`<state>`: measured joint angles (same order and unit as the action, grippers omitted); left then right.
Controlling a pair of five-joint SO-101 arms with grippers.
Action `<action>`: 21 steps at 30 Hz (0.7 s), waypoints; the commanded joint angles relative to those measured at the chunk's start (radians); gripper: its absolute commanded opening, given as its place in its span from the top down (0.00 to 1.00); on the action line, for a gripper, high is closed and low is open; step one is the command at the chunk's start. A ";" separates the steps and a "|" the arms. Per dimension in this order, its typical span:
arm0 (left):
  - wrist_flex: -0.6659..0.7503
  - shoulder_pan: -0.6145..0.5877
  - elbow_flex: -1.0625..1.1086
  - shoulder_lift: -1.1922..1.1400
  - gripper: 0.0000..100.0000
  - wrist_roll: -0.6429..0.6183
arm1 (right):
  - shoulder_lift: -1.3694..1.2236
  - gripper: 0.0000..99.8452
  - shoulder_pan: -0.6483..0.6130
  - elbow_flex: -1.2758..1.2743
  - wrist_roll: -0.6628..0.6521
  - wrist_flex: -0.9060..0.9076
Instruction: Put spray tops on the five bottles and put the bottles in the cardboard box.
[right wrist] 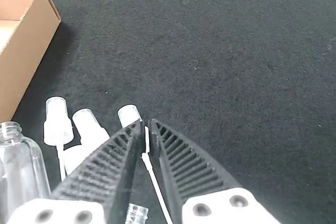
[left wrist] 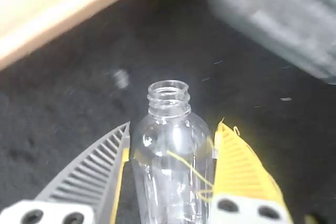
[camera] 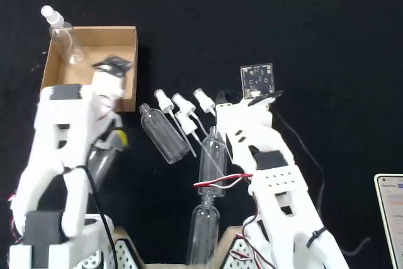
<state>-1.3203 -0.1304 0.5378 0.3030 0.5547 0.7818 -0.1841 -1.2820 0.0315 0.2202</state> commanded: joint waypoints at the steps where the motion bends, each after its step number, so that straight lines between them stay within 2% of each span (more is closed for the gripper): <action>1: 0.063 0.156 0.018 0.057 0.82 -0.051 | 0.016 0.98 0.017 0.016 -0.009 -0.032; 5: 0.261 0.171 0.168 0.031 0.81 -0.101 | 0.015 0.98 0.017 0.016 -0.009 -0.031; 7: 0.285 0.163 0.205 0.021 0.75 -0.104 | 0.015 0.98 0.017 0.016 -0.009 -0.031; 11: 0.279 0.111 0.199 0.028 0.62 -0.110 | 0.015 0.98 0.014 0.016 -0.009 -0.032; 15: 0.229 0.053 0.143 0.040 0.63 -0.104 | 0.015 0.98 0.014 0.016 -0.009 -0.032; 18: 0.157 0.054 0.116 0.034 0.63 -0.063 | 0.015 0.98 0.014 0.016 -0.009 -0.032; 21: 0.153 0.065 0.116 0.032 0.63 -0.026 | 0.015 0.98 0.014 0.016 -0.009 -0.032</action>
<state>-1.1500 -0.0644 0.7127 0.3153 0.4856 0.7818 -0.1795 -1.2820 0.0315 0.2171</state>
